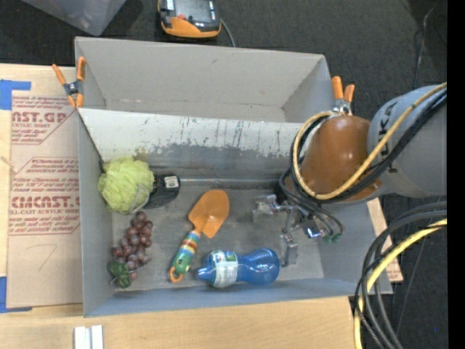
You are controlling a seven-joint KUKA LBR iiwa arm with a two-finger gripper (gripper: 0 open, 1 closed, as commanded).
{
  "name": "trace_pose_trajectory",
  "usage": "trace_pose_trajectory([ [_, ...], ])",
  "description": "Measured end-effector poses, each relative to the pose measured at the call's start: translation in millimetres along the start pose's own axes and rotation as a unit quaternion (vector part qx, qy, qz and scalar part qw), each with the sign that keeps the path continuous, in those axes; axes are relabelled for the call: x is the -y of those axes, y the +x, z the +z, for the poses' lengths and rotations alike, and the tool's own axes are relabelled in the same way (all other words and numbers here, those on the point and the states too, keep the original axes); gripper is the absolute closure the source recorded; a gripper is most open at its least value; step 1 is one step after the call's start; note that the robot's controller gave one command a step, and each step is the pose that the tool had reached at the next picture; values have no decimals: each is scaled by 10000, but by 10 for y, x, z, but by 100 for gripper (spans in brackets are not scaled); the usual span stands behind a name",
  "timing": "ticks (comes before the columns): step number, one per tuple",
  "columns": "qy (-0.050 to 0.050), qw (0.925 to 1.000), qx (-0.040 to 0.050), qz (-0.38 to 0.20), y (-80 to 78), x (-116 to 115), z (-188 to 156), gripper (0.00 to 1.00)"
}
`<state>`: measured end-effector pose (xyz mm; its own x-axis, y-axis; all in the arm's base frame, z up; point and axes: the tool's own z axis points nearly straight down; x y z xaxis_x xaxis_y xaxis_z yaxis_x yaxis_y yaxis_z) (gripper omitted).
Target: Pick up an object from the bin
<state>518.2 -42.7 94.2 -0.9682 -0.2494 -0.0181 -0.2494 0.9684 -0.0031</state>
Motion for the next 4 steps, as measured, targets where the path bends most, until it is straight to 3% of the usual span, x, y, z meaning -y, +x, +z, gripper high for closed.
trace_pose_trajectory([
  [1, 1, 9808, -2, 1949, -384, 46, 259, 0],
  [2, -6, 9981, -8, 612, -210, -431, 198, 0],
  [3, 13, 10000, 26, 0, -642, -493, 244, 100],
  [4, 13, 10000, 25, 0, -642, -493, 244, 100],
])
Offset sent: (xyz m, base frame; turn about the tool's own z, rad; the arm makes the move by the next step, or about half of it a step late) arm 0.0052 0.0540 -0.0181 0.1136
